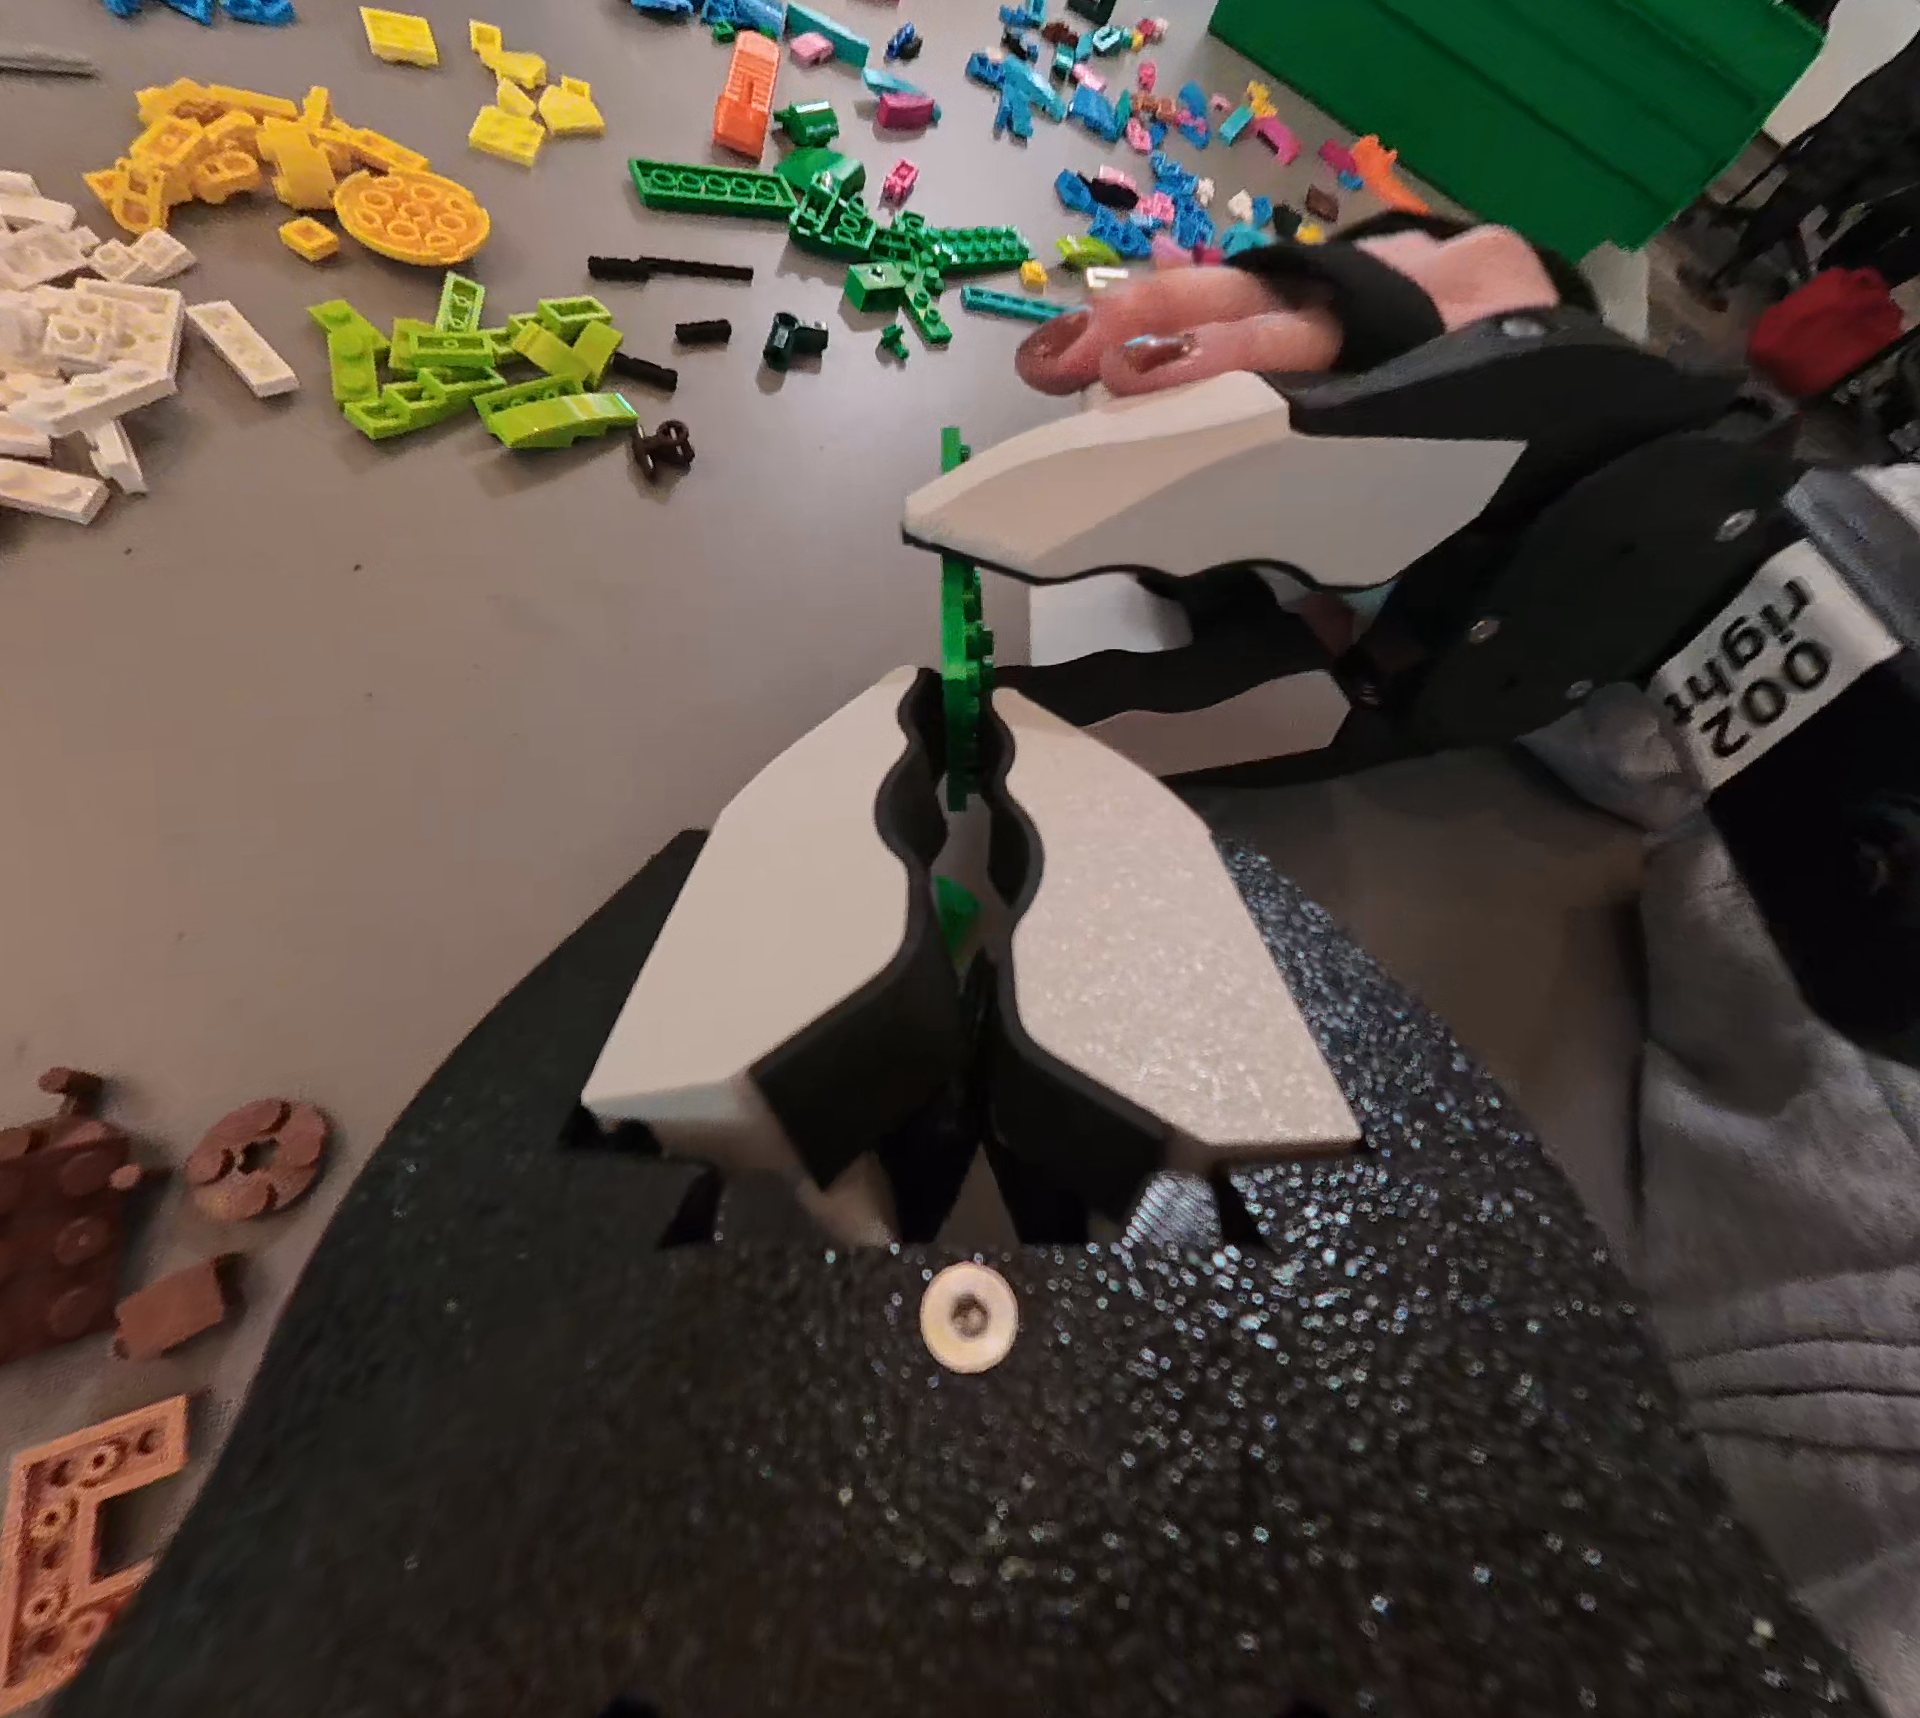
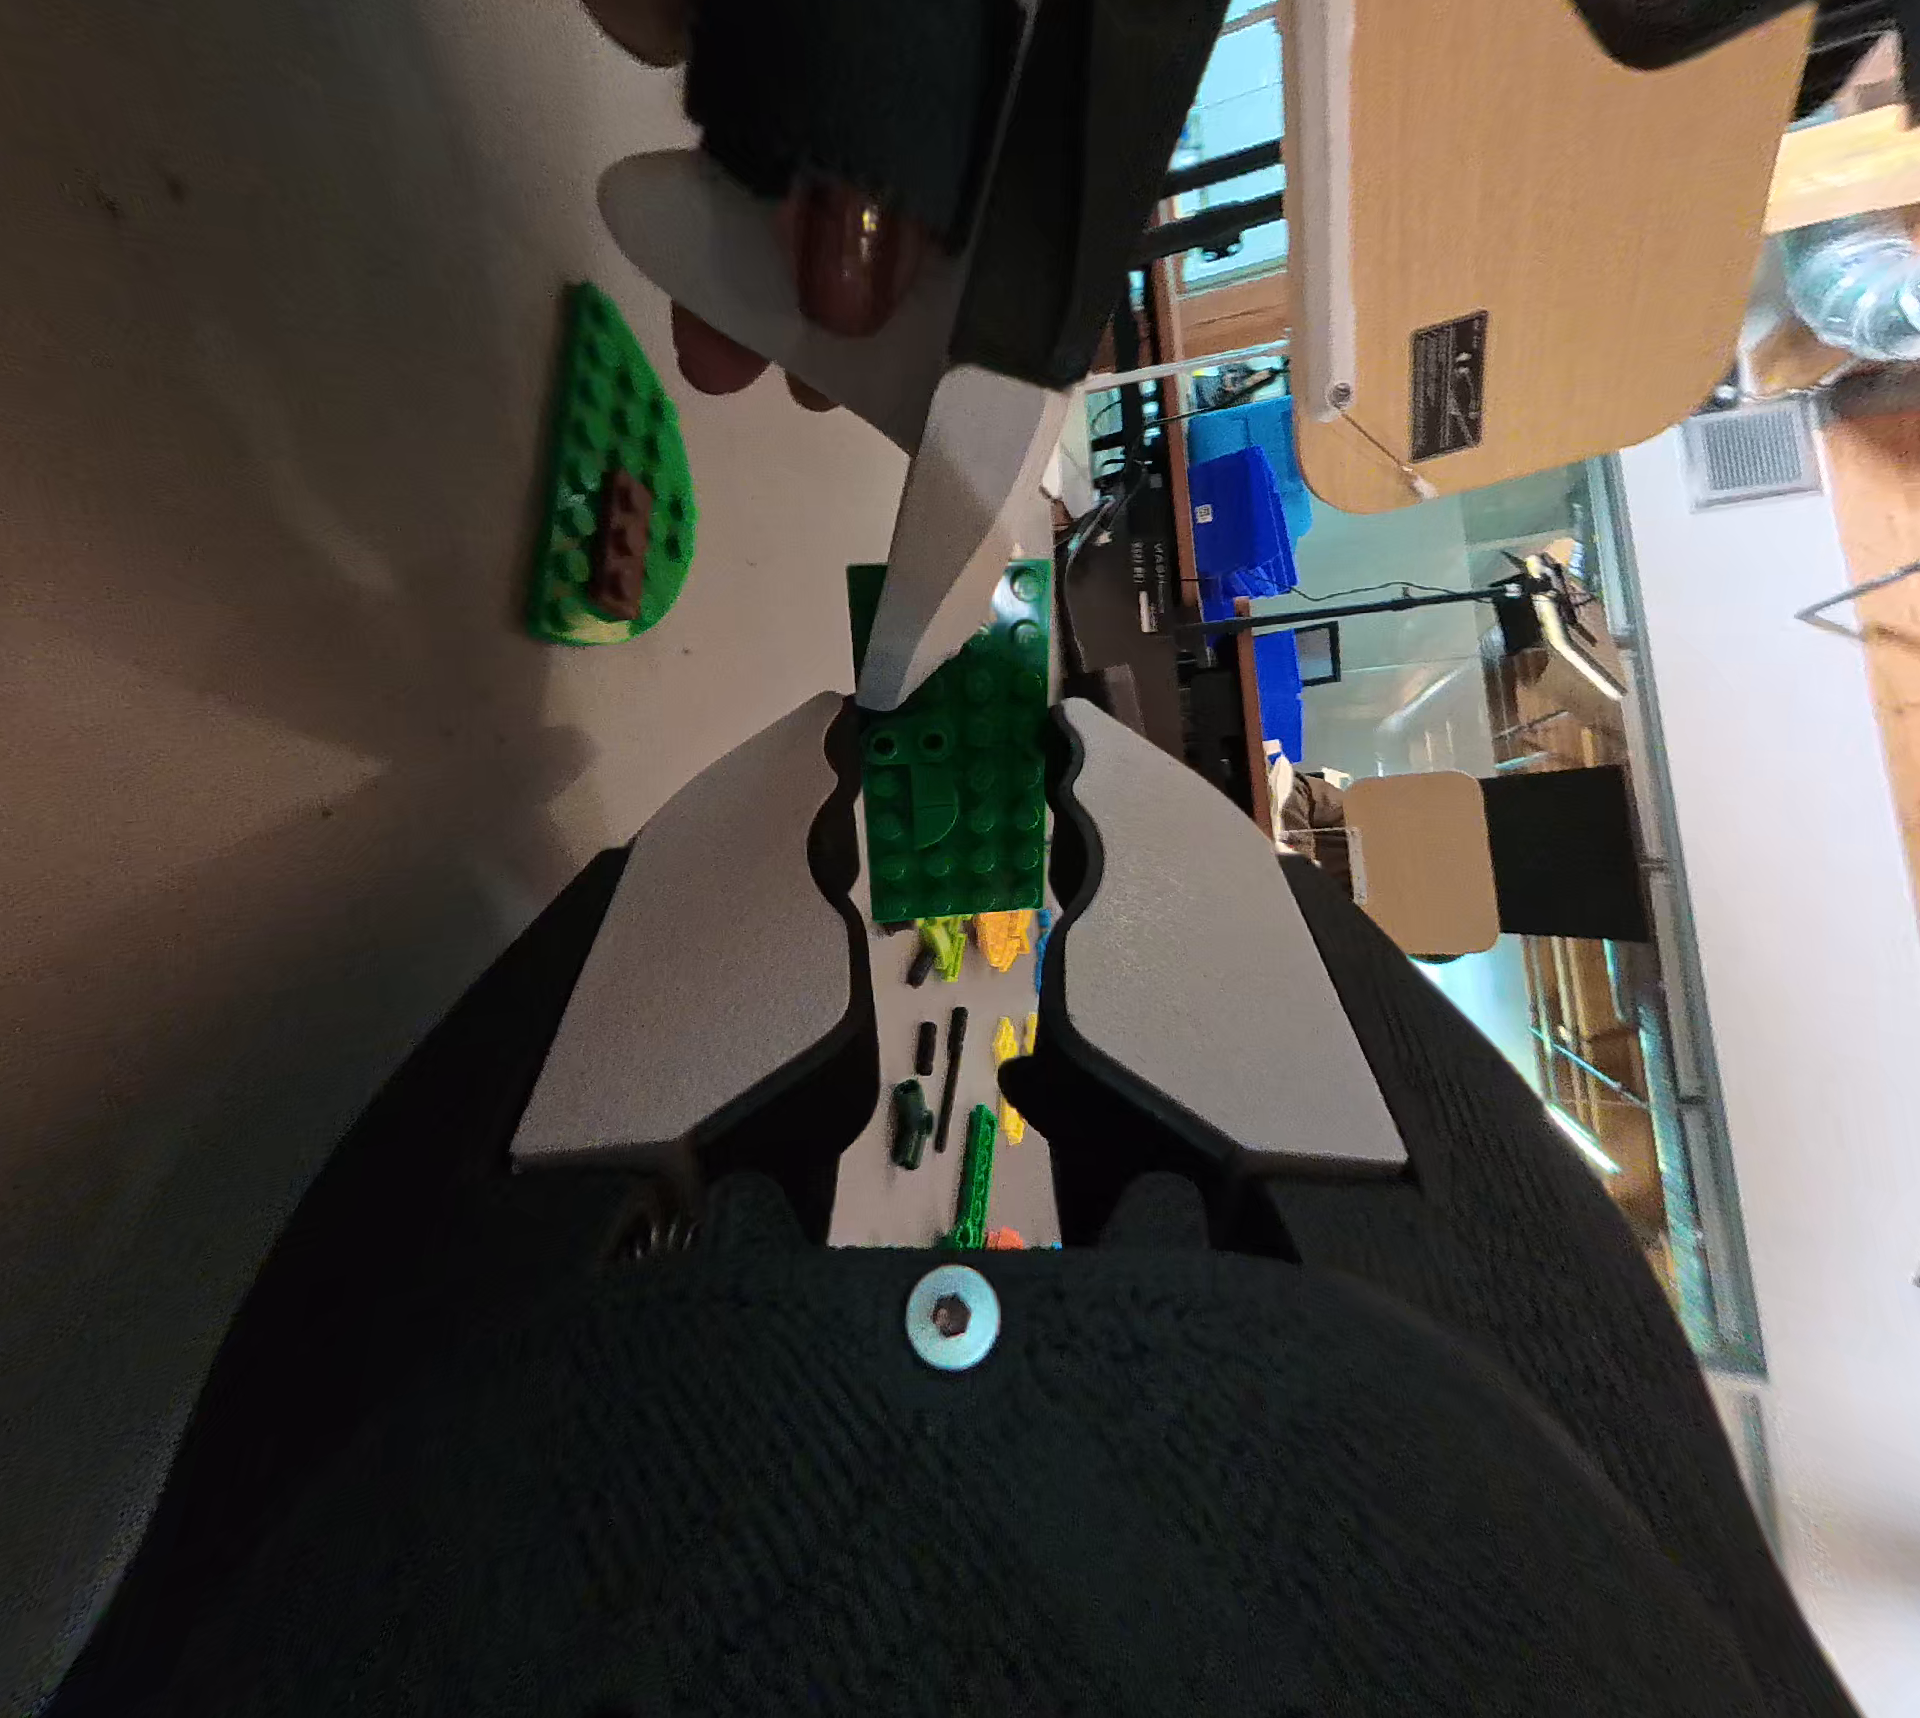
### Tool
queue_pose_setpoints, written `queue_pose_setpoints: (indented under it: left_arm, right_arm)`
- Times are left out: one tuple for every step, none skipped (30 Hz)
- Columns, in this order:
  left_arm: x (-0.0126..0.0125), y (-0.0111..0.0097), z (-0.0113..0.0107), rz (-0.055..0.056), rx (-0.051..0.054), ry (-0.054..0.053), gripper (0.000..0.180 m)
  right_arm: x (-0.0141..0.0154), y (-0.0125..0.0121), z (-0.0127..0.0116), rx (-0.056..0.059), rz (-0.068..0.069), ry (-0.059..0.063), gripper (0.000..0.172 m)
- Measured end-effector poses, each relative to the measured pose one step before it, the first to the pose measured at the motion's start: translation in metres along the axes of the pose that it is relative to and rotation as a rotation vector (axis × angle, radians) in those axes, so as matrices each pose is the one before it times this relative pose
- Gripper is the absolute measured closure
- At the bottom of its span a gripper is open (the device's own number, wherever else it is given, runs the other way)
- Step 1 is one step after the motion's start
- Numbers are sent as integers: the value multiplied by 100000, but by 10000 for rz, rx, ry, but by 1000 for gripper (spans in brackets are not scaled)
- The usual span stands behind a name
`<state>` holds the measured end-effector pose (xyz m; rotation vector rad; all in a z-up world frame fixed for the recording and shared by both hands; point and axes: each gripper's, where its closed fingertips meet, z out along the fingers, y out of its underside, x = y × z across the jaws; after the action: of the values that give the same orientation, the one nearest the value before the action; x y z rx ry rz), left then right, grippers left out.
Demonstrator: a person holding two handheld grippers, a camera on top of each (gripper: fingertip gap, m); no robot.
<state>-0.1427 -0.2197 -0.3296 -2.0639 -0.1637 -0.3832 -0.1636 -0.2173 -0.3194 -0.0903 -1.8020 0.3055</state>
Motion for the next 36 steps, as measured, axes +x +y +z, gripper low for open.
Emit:
queue_pose_setpoints:
  left_arm:
    - [60, 280, 67, 327, -190, -89, 176]
    - [104, 208, 94, 361, -166, -105, 176]
    - [136, 59, 39, 305, -100, -104, 175]
    - [120, 9, 27, 231, -91, -66, 175]
    - [95, -38, 26, 201, -48, -63, 175]
    - [66, -41, 3, 143, -18, -48, 175]
    - [84, 68, 9, 162, -84, -29, 174]
    - [53, 66, 29, 148, -88, -65, 173]
    - [23, 93, 51, 144, -100, -93, 173]
    - [0, 73, 46, 137, -71, -93, 173]
    - [36, 64, 55, 111, -66, -41, 172]
    - [59, 43, 47, 44, -34, 0, 172]
    - [-292, 206, 29, 70, -141, -234, 175]
    - [-1415, 1128, -3, 1014, -719, -1080, 176]
    - [57, 36, -59, 1503, 8, -415, 177]
    - [152, -156, -128, 154, -145, -138, 177]
    - [26, -234, -136, -196, 46, 112, 177]
    - [-96, -337, -185, -460, 295, 233, 177]
    - [-18, -356, -172, -650, 342, 367, 177]
    - [-28, -239, -129, -619, 233, 327, 177]
    - [-49, -167, -75, -419, 170, 194, 177]
    - [-220, -18, -26, -191, 55, -31, 177]
    - [-372, 103, 15, -64, -33, -211, 177]
    - [-356, 184, 25, -66, -95, -206, 176]
    - [-258, 175, -34, -73, -78, -107, 176]
    - [-245, 62, -81, -174, 8, -62, 176]
    - [-122, -31, -123, -292, 79, 70, 176]
    - [15, -72, -120, -375, 116, 201, 176]
    - [226, -68, -114, -403, 96, 372, 176]
    - [245, -135, -107, -429, 124, 370, 176]
    - [265, -132, -83, -347, 119, 361, 176]
    - [292, -70, -45, -254, 52, 342, 176]
    - [246, -31, -10, -175, 19, 244, 176]
    - [297, -28, 12, -124, 9, 241, 176]
    - [357, -49, 21, -115, 31, 261, 176]
    - [248, -46, 9, -79, 34, 161, 176]
  right_arm:
    - [-324, 21, -28, -92, -42, -351, 139]
    - [-326, 53, -60, -89, 94, -414, 139]
    - [-179, 41, -89, -31, 163, -320, 139]
    - [-121, 35, -111, -21, 176, -281, 139]
    - [-82, 37, -85, -51, 140, -269, 139]
    - [-65, 23, -75, -50, 127, -266, 139]
    - [-166, 8, -49, -37, 162, -345, 139]
    - [-194, 17, -17, -43, 151, -348, 139]
    - [-198, 41, 19, -61, 71, -330, 139]
    - [-165, 41, 16, -53, 2, -260, 139]
    - [-170, 45, 8, -57, 9, -261, 139]
    - [-157, 40, -14, -48, 23, -243, 139]
    - [-81, 28, -98, -25, 19, -199, 140]
    - [-140, -34, -286, 51, 97, -310, 165]
    - [-259, -51, -145, 86, 342, -425, 168]
    - [4, 9, -99, 100, 19, -126, 167]
    - [130, -30, -125, 95, -51, 56, 167]
    - [308, -110, -142, 92, 84, 198, 165]
    - [403, -163, -133, 94, 129, 274, 162]
    - [348, -133, -110, 74, 105, 236, 160]
    - [233, -16, -19, 23, 99, 162, 158]
    - [160, 93, 79, -18, 83, 148, 157]
    - [75, 202, 130, -53, 37, 124, 156]
    - [-96, 338, 131, -105, 3, 27, 153]
    - [-95, 448, 99, -153, 40, -5, 147]
    - [-62, 464, 30, -133, 121, -22, 141]
    - [-19, 384, -49, -57, 220, -48, 138]
    - [27, 216, -136, 49, 264, -37, 134]
    - [94, 27, -184, 119, 219, 0, 132]
    - [123, -122, -176, 151, 106, 51, 131]
    - [84, -230, -115, 156, -5, 88, 131]
    - [-23, -264, -19, 116, -85, 67, 130]
    - [-41, -300, 67, 92, -118, 87, 130]
    - [-66, -296, 111, 86, -135, 86, 130]
    - [-68, -261, 123, 70, -138, 80, 130]
    - [-3, -201, 119, 43, -114, 88, 131]
